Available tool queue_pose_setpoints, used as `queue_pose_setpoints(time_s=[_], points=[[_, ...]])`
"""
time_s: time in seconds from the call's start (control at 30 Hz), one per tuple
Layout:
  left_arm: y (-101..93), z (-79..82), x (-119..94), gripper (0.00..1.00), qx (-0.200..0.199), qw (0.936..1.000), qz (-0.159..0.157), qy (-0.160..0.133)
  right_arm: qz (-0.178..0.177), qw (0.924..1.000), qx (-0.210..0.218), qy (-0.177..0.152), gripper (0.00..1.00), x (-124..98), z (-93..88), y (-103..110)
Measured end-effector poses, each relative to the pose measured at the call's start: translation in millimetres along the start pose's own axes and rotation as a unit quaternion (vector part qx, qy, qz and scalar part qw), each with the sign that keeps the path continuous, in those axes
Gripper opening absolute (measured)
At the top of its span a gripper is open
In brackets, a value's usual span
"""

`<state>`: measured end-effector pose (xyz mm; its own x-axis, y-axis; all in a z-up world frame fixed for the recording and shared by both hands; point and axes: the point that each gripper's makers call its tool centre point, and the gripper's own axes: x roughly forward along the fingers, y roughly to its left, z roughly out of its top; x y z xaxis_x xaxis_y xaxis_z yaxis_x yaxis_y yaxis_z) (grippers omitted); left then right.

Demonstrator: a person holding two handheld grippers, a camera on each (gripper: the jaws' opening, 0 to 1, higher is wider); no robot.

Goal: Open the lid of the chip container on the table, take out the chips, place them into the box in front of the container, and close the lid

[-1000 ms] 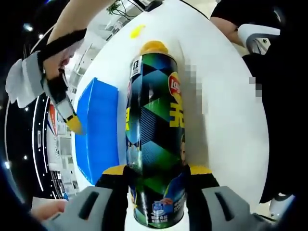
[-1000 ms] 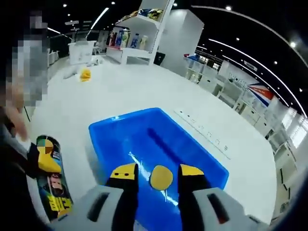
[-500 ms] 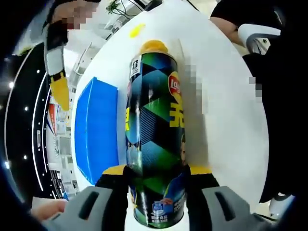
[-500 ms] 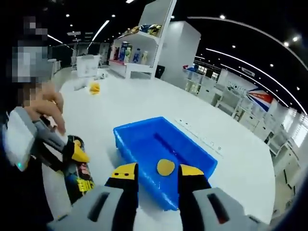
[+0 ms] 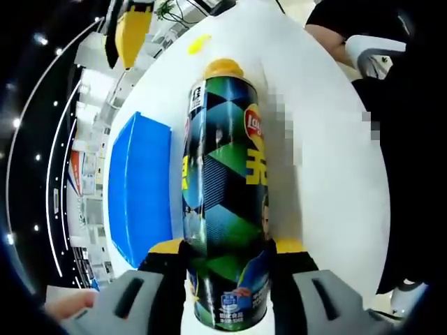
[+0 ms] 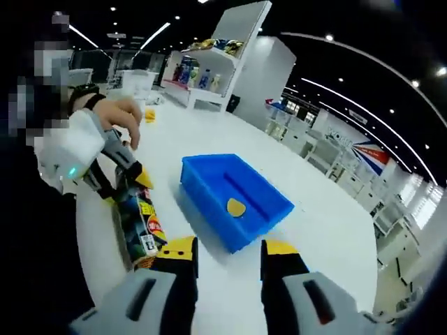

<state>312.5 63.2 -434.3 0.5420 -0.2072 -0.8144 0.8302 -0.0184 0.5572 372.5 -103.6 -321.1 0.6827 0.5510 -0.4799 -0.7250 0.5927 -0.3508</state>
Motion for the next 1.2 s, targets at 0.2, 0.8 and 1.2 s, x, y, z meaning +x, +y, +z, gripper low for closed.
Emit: queue_pose_setpoints(time_s=[0.2, 0.8, 1.2], points=[[-0.4, 0.5, 0, 0.47, 0.0, 1.0, 0.001, -0.001, 0.008, 0.9989, 0.033, 0.031, 0.36, -14, -44.7, 11], [-1.7, 2.8, 2, 0.47, -0.01, 0.9999, -0.005, -0.01, 0.01, 0.9918, 0.11, 0.064, 0.2, -23, -112.8, 31], [-2.7, 5.3, 3, 0.47, -0.009, 0.9998, -0.004, -0.015, 0.046, 0.9791, 0.186, 0.067, 0.01, -20, -111.6, 45]])
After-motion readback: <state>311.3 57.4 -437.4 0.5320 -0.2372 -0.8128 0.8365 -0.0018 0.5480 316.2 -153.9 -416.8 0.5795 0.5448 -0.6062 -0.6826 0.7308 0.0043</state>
